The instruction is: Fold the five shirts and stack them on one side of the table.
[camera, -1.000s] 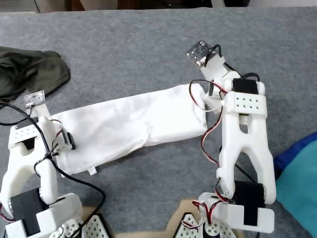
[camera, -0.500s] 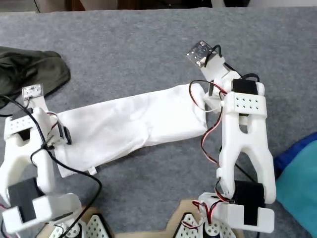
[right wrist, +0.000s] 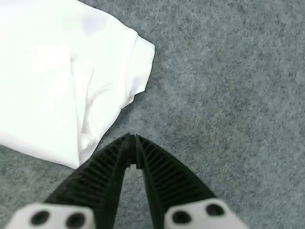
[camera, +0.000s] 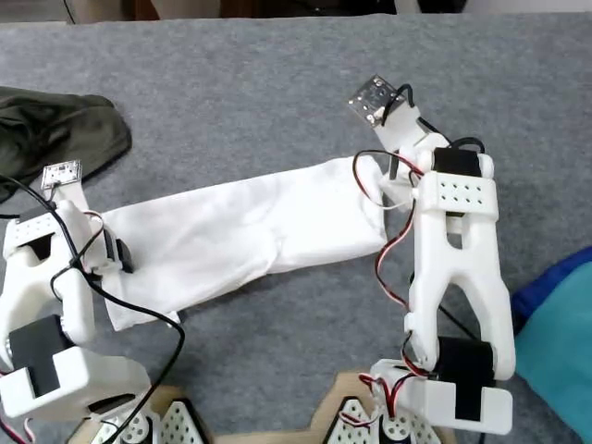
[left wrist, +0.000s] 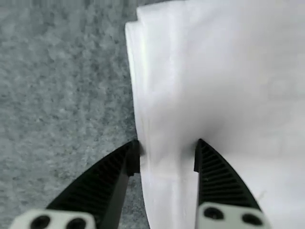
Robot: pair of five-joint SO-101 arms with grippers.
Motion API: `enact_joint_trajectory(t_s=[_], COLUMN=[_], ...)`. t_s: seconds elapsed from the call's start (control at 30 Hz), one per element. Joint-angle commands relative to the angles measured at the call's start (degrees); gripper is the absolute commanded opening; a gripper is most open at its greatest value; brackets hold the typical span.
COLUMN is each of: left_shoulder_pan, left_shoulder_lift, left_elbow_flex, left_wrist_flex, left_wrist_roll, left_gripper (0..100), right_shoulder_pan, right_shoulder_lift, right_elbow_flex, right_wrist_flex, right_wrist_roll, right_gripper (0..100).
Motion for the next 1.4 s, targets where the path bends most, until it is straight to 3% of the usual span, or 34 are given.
enact_joint_trajectory(t_s=[0.0,0.37,0.57,0.77,0.93,1.07,1.37], left_shoulder_pan=[-3.0,-2.3,1.8,6.9,17.0,26.8,49.8], left_shoulder_lift=[0.1,0.2,1.7,3.8,3.8,4.4,7.5], left_elbow_flex=[-1.8,-1.4,-1.4,-3.6,-15.1,-28.7,-50.5], left_wrist_flex=[-0.8,-0.8,-0.9,0.1,9.8,17.1,26.1], left_wrist_roll=[-1.2,-1.9,-1.9,2.5,9.5,17.3,25.0], left_gripper=[20,19,4,2,2,2,2], right_shoulder_pan=[0.7,0.7,1.3,9.7,14.1,17.9,28.0], right_shoulder_lift=[0.1,0.1,0.1,0.3,2.2,3.8,16.9], right_elbow_flex=[-0.2,-0.2,-0.2,-0.1,-0.7,-2.1,-13.8], right_wrist_flex=[-1.1,-1.4,-4.8,-12.2,-17.8,-22.1,-21.9], right_wrist_roll=[-0.5,-0.5,-0.7,-11.1,-16.9,-16.7,-17.1], right_gripper=[0.5,0.5,0.5,0.5,0.5,0.6,0.6])
